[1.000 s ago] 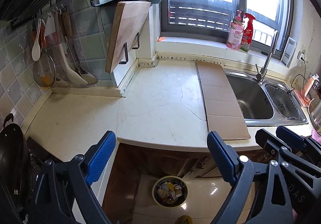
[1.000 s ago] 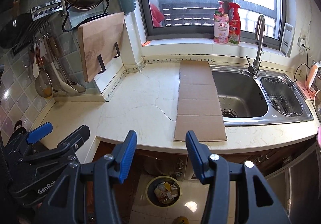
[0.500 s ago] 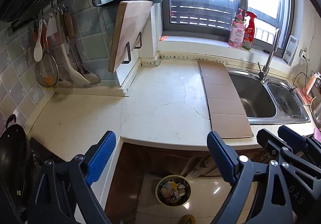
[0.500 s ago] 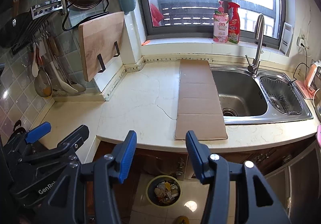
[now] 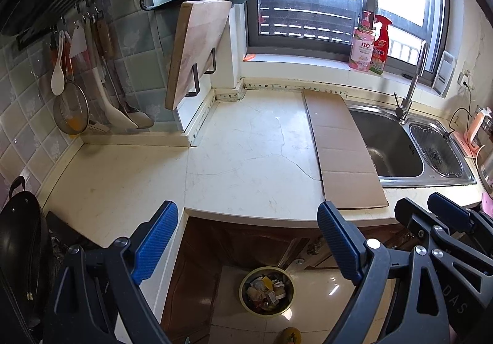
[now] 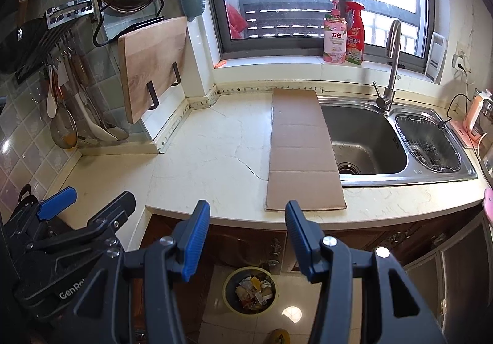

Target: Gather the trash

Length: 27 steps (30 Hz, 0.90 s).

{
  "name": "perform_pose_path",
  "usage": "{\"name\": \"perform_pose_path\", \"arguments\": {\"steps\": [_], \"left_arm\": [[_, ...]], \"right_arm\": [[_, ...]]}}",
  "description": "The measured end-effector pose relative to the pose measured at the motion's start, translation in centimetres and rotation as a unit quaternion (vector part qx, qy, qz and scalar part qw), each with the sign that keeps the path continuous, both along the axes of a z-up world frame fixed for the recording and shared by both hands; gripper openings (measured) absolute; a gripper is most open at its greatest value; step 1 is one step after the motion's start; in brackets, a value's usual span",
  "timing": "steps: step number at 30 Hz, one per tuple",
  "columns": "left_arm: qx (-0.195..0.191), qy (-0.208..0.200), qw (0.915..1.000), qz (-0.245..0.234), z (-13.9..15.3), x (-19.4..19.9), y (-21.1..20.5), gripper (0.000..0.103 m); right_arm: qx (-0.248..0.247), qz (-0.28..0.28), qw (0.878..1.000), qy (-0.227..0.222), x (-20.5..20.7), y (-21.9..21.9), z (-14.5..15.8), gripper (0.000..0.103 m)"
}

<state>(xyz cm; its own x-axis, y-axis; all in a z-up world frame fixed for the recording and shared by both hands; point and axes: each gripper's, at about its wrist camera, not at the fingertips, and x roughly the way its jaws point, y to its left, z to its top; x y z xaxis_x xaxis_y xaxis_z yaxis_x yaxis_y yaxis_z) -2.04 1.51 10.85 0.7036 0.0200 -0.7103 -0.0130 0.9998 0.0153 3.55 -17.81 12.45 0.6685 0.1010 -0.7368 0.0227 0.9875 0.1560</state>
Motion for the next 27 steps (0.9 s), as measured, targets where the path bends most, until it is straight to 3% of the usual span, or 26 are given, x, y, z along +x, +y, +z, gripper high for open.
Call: {"name": "perform_pose_path", "arguments": {"steps": [27], "left_arm": [[0.001,0.003,0.9999,-0.016,-0.6,-1.2,-0.6,0.09]], "right_arm": [[0.007,-0.01,1.0,0.004,-1.5,-0.4,0.0,0.051]]}}
